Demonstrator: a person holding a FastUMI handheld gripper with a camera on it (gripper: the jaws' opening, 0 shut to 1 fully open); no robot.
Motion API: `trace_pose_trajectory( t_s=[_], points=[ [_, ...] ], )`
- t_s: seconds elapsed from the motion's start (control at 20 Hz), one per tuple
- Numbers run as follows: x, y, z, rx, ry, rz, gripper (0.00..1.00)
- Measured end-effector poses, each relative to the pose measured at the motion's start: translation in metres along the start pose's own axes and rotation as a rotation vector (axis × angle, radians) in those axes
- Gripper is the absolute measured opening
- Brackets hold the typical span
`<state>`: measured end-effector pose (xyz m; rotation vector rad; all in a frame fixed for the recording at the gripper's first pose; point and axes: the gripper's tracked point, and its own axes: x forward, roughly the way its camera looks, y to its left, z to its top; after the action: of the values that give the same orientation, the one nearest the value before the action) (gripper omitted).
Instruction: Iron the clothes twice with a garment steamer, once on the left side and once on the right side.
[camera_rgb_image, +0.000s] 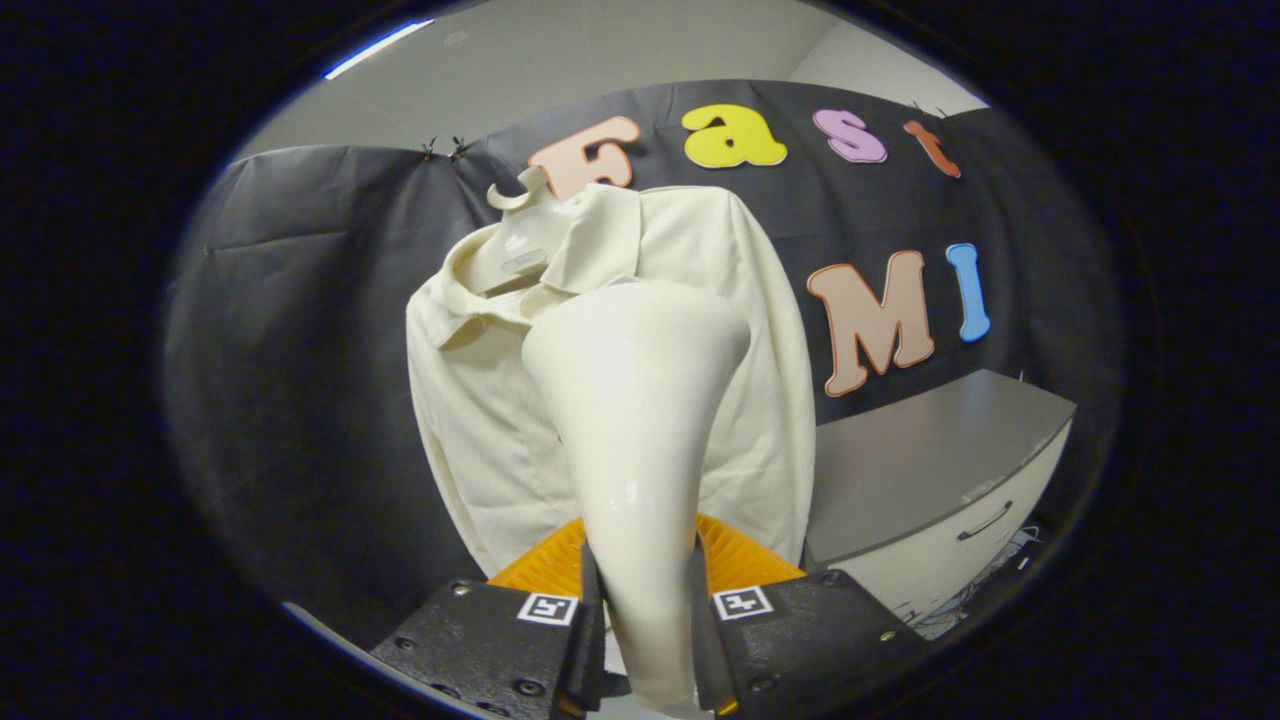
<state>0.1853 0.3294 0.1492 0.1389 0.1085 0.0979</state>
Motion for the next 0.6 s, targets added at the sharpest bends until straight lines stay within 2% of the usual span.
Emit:
trace_pose_trajectory(
  t_s=[0.35,0.6],
  points=[
    [0.039,-0.014,0.033,0.047,0.000,-0.045,0.35],
    [0.058,-0.019,0.026,0.032,0.043,-0.087,0.35]
  ],
)
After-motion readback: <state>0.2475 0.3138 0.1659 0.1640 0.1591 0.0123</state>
